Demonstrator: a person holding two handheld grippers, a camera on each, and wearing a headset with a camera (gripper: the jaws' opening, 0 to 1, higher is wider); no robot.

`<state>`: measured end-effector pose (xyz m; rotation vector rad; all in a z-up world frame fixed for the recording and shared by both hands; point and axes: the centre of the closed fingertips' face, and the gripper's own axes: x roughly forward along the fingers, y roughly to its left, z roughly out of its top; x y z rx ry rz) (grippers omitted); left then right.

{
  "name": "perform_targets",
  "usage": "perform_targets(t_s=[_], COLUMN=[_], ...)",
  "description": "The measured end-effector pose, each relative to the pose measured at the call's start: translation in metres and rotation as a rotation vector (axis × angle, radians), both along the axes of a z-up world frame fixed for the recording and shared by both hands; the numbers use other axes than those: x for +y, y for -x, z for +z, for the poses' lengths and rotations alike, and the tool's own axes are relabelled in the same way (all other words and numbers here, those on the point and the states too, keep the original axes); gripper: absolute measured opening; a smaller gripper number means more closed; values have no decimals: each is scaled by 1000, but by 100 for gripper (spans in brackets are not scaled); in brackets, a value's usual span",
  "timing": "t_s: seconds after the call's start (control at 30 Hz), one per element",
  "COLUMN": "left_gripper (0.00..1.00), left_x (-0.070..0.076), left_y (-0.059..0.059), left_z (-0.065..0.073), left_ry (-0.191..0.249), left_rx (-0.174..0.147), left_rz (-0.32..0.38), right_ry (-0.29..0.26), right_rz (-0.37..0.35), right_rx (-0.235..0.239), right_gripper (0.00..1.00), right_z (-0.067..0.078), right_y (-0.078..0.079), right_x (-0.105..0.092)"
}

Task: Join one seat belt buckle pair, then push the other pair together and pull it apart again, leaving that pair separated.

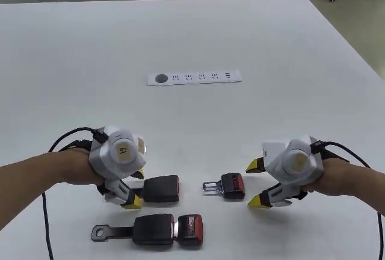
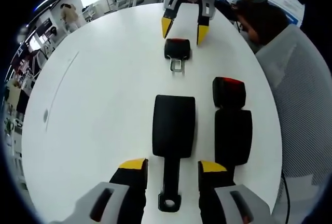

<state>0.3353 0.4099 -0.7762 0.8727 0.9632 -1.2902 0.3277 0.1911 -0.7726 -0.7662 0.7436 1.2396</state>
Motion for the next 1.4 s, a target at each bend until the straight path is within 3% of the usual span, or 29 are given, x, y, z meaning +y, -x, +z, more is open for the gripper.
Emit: perform_targets(t_s=[0.07, 0.37, 0.67, 0.83, 1.0, 1.13, 1.27, 1.33, 1.4], left_gripper=[41, 43, 49, 53, 57, 60, 64, 66, 69], left_x=[6, 30, 43, 49, 49, 49, 45, 40, 42], left_y=[-3, 7, 26, 43, 58, 64, 73, 77, 80], left_z=[0, 9, 20, 24, 26, 30, 32, 34, 31], left_ry=[12, 79, 188, 266, 335, 399, 428, 467, 471], left_rx=[-1, -3, -34, -47, -72, -113, -154, -160, -162], left_rz=[23, 126, 255, 331, 396, 450, 461, 490, 502], right_ry=[-19, -67, -113, -141, -192, -242, -278, -294, -317], right_rz=[-11, -62, -117, -149, -210, -265, -308, -325, -344], right_rx=[4, 7, 10, 3, -11, -31, -47, -53, -55], right_gripper=[43, 48, 53, 57, 60, 63, 67, 68, 71], right_z=[3, 8, 14, 16, 22, 28, 29, 29, 30], right_y=[3, 14, 30, 37, 43, 46, 50, 53, 57], right_x=[-1, -4, -5, -2, -1, 0, 0, 1, 3])
